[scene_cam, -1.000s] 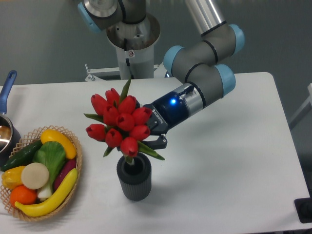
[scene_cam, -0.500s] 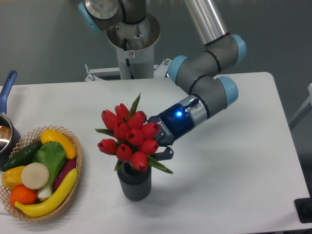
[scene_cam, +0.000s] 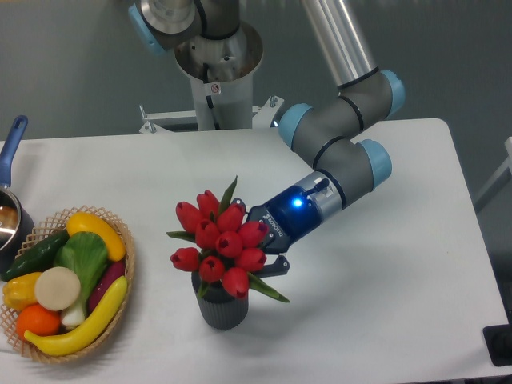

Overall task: Insert the flowers into the vase
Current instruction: 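Push the tulip stems further down into the vase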

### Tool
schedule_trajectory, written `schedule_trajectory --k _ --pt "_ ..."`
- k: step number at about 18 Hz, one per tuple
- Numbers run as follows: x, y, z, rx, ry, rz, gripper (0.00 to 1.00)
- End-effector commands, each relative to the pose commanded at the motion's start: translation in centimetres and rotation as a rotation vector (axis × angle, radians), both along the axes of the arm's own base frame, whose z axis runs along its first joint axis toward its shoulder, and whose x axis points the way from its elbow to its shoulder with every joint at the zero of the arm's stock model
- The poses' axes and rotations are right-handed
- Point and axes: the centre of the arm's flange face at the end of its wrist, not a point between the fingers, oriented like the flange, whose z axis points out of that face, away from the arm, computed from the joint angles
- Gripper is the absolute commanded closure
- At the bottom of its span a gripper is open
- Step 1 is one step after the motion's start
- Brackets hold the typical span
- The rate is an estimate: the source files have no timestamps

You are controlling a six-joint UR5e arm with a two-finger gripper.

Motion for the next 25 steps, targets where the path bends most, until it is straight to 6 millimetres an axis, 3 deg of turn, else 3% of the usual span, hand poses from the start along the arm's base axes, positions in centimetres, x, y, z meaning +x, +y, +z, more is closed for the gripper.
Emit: schedule_trajectory --k 8,10,12,17,22,25 --pt "0.6 -0.4 -2.6 0.017 0.029 0.002 0.61" --pt "0.4 -0.5 -2.6 0.020 0.036 0.004 0.45" --pt "0.3 -0.6 -2.6 0.023 0.040 0.007 0.38" --pt "0.1 -0.5 -2.4 0.026 0.049 0.007 0.03" --pt "0.1 -0.5 -2.3 0.022 0.061 0.007 0.00" --pt "0.1 -0.5 -2.7 -0.073 0.135 0.011 0.00"
